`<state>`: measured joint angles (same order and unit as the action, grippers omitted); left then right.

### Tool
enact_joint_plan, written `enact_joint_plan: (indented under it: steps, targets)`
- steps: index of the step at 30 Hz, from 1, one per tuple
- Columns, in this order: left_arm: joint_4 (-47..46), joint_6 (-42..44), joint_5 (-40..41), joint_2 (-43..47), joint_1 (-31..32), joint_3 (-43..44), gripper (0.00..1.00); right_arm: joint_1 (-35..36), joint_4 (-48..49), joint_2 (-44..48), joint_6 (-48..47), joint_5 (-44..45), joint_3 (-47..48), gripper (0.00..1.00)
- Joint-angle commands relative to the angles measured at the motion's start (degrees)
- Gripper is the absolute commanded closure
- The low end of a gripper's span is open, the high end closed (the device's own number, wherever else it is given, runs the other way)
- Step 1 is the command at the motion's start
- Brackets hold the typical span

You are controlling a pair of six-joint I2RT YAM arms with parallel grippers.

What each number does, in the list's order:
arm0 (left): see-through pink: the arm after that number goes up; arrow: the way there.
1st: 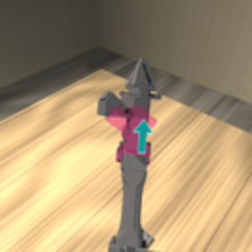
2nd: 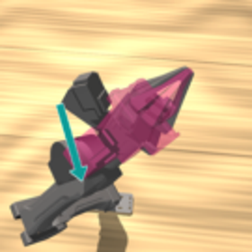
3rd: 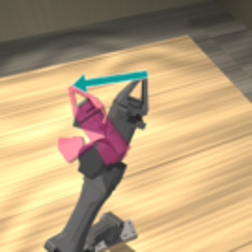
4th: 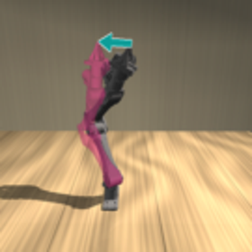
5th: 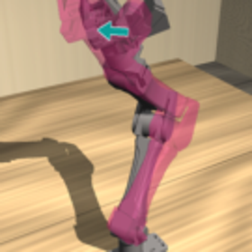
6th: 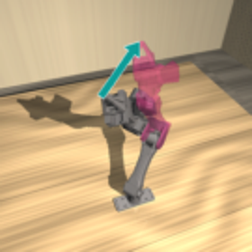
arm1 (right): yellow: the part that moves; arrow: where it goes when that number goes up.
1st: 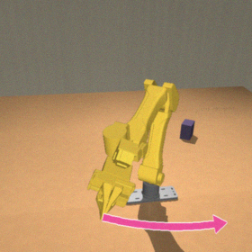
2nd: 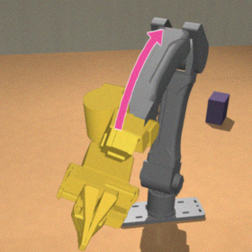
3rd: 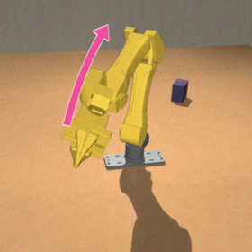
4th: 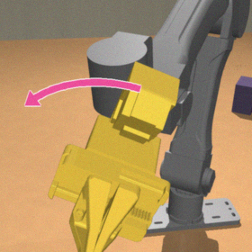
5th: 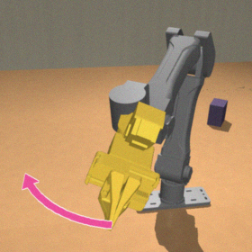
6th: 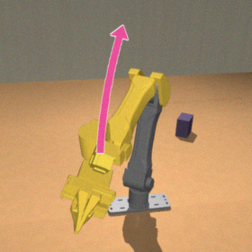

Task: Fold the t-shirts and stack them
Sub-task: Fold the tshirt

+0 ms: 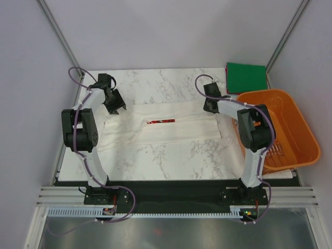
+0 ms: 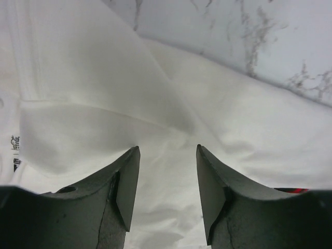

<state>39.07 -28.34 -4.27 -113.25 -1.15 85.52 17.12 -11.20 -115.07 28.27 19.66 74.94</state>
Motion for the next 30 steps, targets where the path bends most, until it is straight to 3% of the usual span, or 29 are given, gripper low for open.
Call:
enact_joint_plan:
  steps: [1, 8, 10, 14, 19, 22, 30]
  targets:
    - [-1.9, -0.4, -1.5, 7.9, -0.3, 1.3, 0.43, -0.6, -2.4, 0.4, -1.3, -1.3, 2.2, 0.85]
    - [-1.8, 0.7, 0.7, 16.9, -5.6, -5.5, 0.41, 2.4, -5.5, 9.2, 2.0, -7.0, 3.7, 0.76]
    - [-1.9, -0.2, 1.1, 18.8, -8.1, -9.0, 0.46, 4.3, -5.6, 11.6, 4.2, -9.7, 3.7, 0.72]
    - [-1.8, -5.4, 6.3, 25.7, -13.0, -14.7, 0.47, 13.5, -6.5, 12.3, 11.8, -11.8, 3.9, 0.62]
    - [-2.0, -13.9, 7.3, 34.7, -19.5, -21.3, 0.46, 26.3, -6.8, 9.0, 25.9, -8.9, 4.3, 0.52]
    - [-2.1, -17.4, 12.1, 39.1, -20.9, -25.1, 0.43, 32.2, -5.1, 4.6, 32.2, -9.2, 7.7, 0.51]
    - [-2.6, -12.2, 6.1, 38.3, -22.7, -25.8, 0.41, 39.3, -4.6, -6.7, 40.7, -9.5, 16.1, 0.51]
